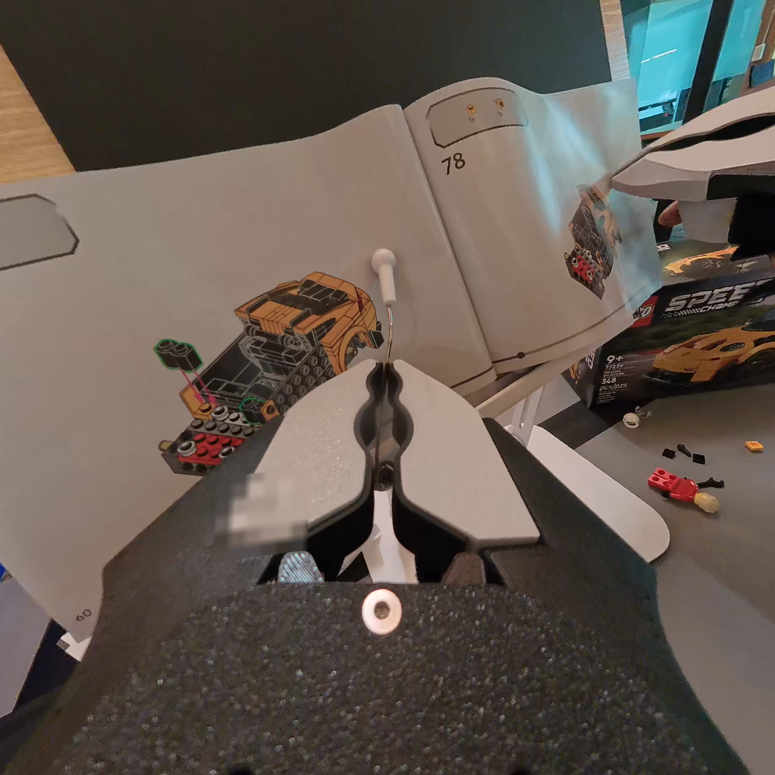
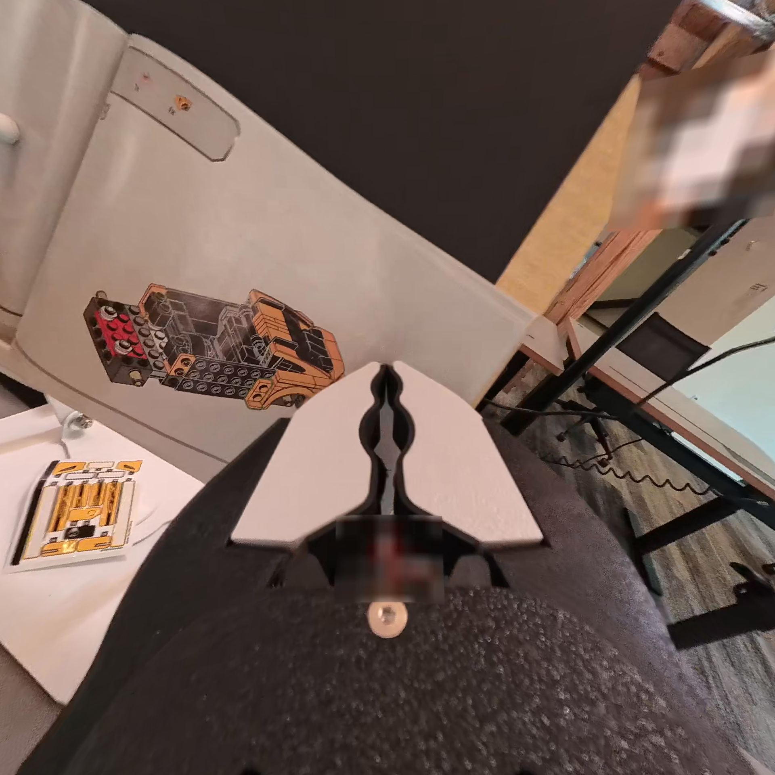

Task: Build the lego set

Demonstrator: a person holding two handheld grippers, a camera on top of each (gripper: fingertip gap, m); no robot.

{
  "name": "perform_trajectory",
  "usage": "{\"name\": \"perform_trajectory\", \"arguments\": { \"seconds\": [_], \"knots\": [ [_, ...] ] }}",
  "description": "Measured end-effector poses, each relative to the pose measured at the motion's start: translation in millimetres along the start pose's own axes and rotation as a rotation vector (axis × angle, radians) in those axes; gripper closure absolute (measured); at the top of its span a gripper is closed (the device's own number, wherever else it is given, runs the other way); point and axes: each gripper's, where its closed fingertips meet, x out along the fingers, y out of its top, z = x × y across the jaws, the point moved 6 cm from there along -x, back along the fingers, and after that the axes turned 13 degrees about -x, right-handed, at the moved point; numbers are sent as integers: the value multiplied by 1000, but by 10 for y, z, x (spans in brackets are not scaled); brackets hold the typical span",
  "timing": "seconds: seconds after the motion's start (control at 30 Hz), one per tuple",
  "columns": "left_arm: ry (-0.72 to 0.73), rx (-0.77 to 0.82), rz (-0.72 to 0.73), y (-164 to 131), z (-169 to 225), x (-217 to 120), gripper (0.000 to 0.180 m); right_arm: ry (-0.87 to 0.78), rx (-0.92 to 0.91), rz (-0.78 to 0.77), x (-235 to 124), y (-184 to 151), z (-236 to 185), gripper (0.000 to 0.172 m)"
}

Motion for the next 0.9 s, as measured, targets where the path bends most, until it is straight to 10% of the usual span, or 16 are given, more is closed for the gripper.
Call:
{"name": "perform_trajectory", "arguments": {
  "seconds": [0.13, 0.3, 0.67, 0.9],
  "knots": [
    [-2, 6, 3, -6, 1, -10, 179, -54, -30, 27, -88, 35, 49, 166],
    [7, 11, 10, -10, 13, -10, 179, -47, -37, 51, -37, 111, 163, 112],
    [48, 51, 67, 76, 46, -80, 171, -62, -69, 51, -6, 40, 125, 117],
    [-161, 162, 33, 290, 759, -30, 171, -90, -118, 33, 10, 53, 301, 118]
  ]
}}
